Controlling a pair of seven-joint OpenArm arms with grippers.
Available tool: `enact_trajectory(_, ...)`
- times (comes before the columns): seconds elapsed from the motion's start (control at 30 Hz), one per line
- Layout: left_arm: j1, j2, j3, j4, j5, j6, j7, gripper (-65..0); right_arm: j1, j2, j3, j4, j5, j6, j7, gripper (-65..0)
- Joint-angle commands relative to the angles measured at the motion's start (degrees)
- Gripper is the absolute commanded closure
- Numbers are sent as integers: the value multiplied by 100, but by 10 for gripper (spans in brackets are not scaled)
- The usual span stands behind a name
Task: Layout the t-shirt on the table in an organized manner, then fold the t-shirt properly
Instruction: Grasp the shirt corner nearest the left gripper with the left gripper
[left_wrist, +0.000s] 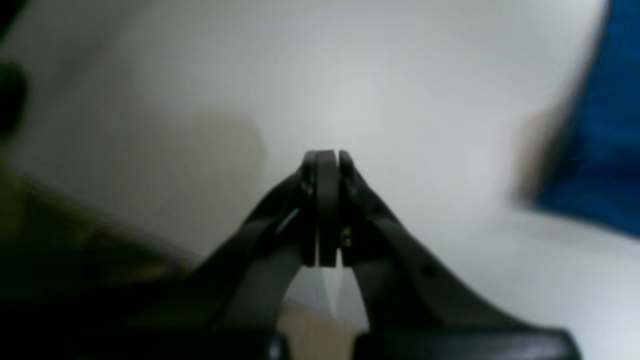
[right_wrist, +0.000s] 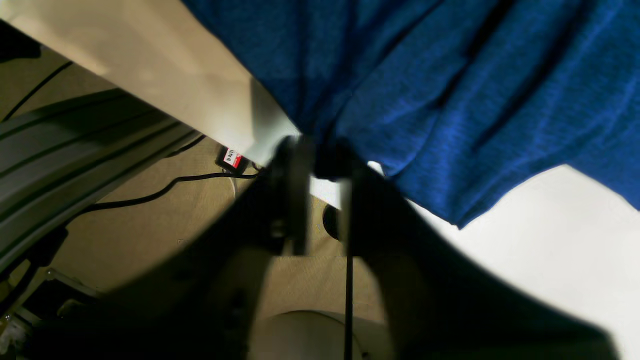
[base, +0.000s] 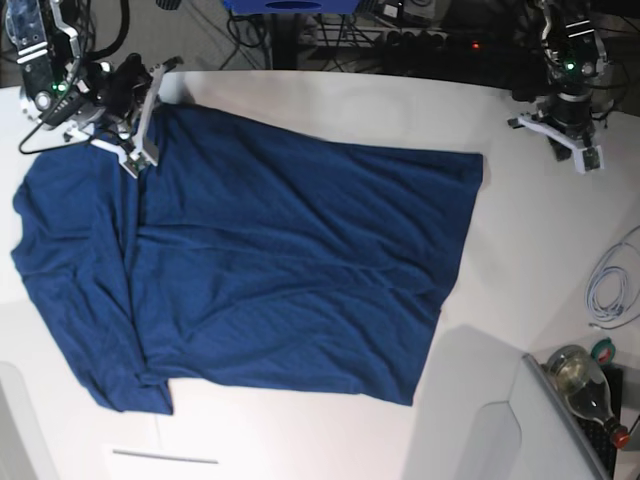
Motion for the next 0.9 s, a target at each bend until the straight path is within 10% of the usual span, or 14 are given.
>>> enact_trajectory(0.0, 35, -37, 132, 189, -24, -11, -122, 0, 24, 58, 20, 95, 27, -21, 33, -192)
enact_trajectory(0.23, 334, 508, 466, 866, -33, -11, -113, 0, -12, 58, 82, 139, 27, -21, 86, -345)
enact_trajectory(0.43, 369, 930, 17, 664, -420, -28, -157, -390, -20, 58, 82, 148, 27, -12, 174, -348)
enact_trajectory(0.53, 343, 702, 17, 269, -1255, -125, -157, -481, -91, 84, 82, 218, 27, -21, 473, -360)
enact_trajectory(0.87, -352, 517, 88, -742, -1923, -134, -157, -397, -135, 58, 355, 385, 27, -30, 702, -426)
